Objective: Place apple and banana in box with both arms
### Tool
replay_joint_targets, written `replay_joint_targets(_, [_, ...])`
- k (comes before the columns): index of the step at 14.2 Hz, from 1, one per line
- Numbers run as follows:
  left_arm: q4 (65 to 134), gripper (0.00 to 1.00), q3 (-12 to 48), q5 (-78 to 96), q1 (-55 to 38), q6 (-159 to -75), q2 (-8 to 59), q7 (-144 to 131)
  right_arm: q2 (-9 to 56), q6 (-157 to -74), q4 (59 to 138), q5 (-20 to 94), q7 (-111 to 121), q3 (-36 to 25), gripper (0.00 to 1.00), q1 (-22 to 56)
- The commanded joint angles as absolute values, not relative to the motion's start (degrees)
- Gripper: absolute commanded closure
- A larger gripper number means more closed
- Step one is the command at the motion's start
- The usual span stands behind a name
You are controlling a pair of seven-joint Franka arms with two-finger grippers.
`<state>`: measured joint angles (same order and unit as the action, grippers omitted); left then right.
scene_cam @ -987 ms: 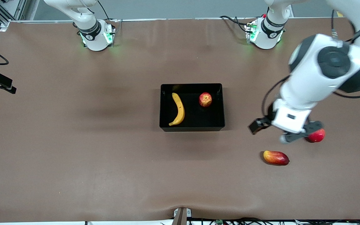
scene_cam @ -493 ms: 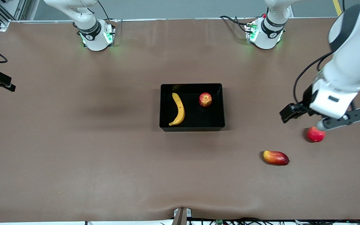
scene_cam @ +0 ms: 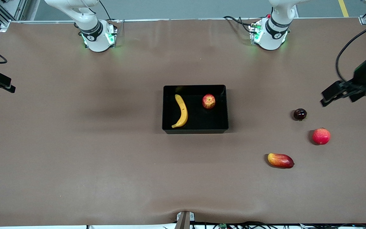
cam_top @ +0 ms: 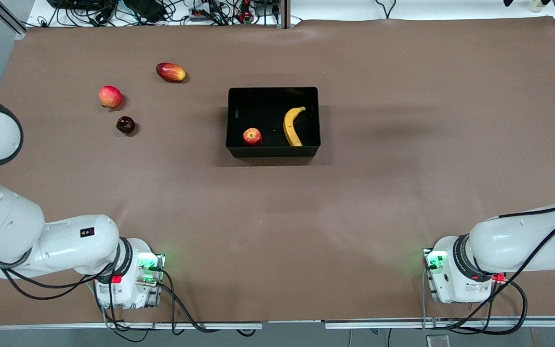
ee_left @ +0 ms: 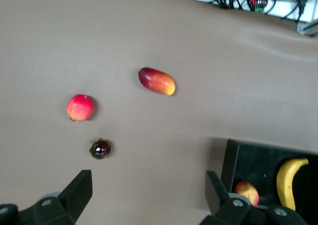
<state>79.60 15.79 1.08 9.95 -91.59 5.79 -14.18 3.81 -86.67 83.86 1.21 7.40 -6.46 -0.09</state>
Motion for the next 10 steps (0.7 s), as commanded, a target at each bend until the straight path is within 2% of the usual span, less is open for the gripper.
replay_joint_targets(1, [88.0, 0.0, 5.3, 6.6, 2.5, -91.7, -1.9, -9.9, 3.6, -84.1, 83.1, 0.3, 8.2, -6.2, 0.0, -1.1])
replay_joint_targets(3, [87.9, 0.0, 2.3, 6.4, -0.3, -88.7, -2.4, -10.1, 3.6, -83.6, 83.1, 0.5, 8.2, -6.1, 0.0, -1.5])
replay_joint_targets(10, [87.9, 0.0, 2.4, 1.1, -1.8, -85.2, -4.0, -11.1, 3.7, -83.1, 83.1, 0.5, 8.2, -6.0, 0.0, -1.6])
